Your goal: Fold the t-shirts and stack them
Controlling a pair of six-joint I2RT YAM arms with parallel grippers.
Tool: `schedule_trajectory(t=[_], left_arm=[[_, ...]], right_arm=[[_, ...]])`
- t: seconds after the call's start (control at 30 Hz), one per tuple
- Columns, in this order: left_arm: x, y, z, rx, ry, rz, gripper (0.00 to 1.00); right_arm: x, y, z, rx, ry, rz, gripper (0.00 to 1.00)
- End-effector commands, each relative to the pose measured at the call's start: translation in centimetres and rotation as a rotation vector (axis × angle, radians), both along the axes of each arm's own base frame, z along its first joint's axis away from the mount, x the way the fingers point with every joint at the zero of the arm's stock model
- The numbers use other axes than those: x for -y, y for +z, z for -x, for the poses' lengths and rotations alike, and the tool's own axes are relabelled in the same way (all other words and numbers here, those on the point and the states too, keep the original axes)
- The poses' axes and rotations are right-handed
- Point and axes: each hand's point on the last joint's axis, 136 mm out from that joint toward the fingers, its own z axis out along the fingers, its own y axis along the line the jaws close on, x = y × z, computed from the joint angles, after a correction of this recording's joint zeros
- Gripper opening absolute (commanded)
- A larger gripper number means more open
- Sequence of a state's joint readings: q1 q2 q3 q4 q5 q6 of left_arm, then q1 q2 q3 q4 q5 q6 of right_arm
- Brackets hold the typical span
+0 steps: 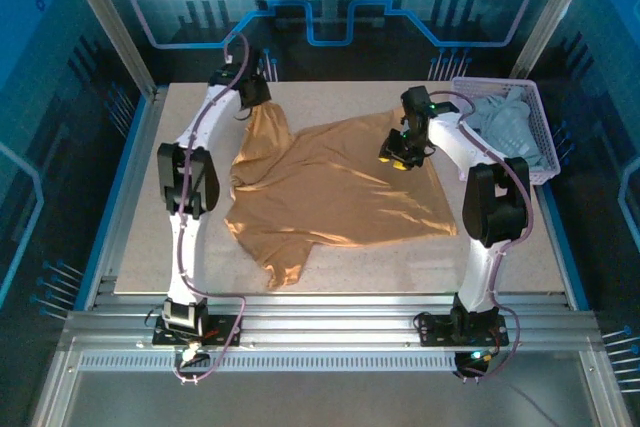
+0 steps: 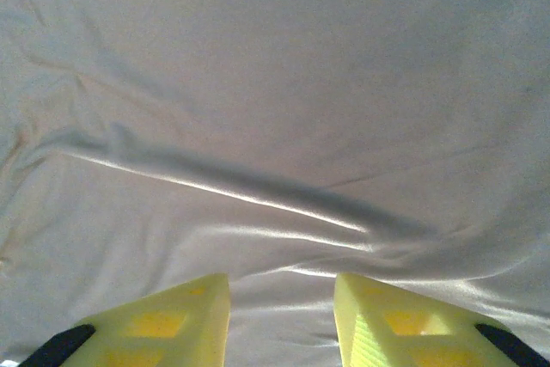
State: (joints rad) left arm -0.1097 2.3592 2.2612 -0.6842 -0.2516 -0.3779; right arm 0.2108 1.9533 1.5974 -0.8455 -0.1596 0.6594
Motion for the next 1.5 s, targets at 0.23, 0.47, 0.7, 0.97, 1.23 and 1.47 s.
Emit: schedule_trajectory(t=[0.23,0.47,0.7,0.97,1.23,1.47], left_arm=[[-4.8,-1.1,0.7,-0.074,0.161,-0.005,0.99],[1.3,-4.5,10.7,-0.288,0.240,0.290,0.68],[4.7,-11.8,14.9,-0.493,0.361,0.501,0.29],[1.9,-16.2,11.8,-0.567,0.492,0.515,0.18],[0.1,-17.1,1.8,-0.402,0.411,0.638,0.17],[-0.6,-12.2,-5.3,-0.112,0.308,0.751,0.45]], right_arm=[[-1.6,1.4,0.9,0.004,0.055,-0.059,0.44],[-1.0,-0.9,-1.2,-0.020,0.029,-0.046,0.42],[-0.7,-4.7,-4.5,-0.069,0.009,-0.009,0.40],[1.3,-9.3,-5.6,-0.212,-0.126,0.019,0.39],[0.8,-11.3,-8.2,-0.247,-0.206,-0.069,0.39],[0.1,-11.0,-13.1,-0.140,-0.206,-0.188,0.42]])
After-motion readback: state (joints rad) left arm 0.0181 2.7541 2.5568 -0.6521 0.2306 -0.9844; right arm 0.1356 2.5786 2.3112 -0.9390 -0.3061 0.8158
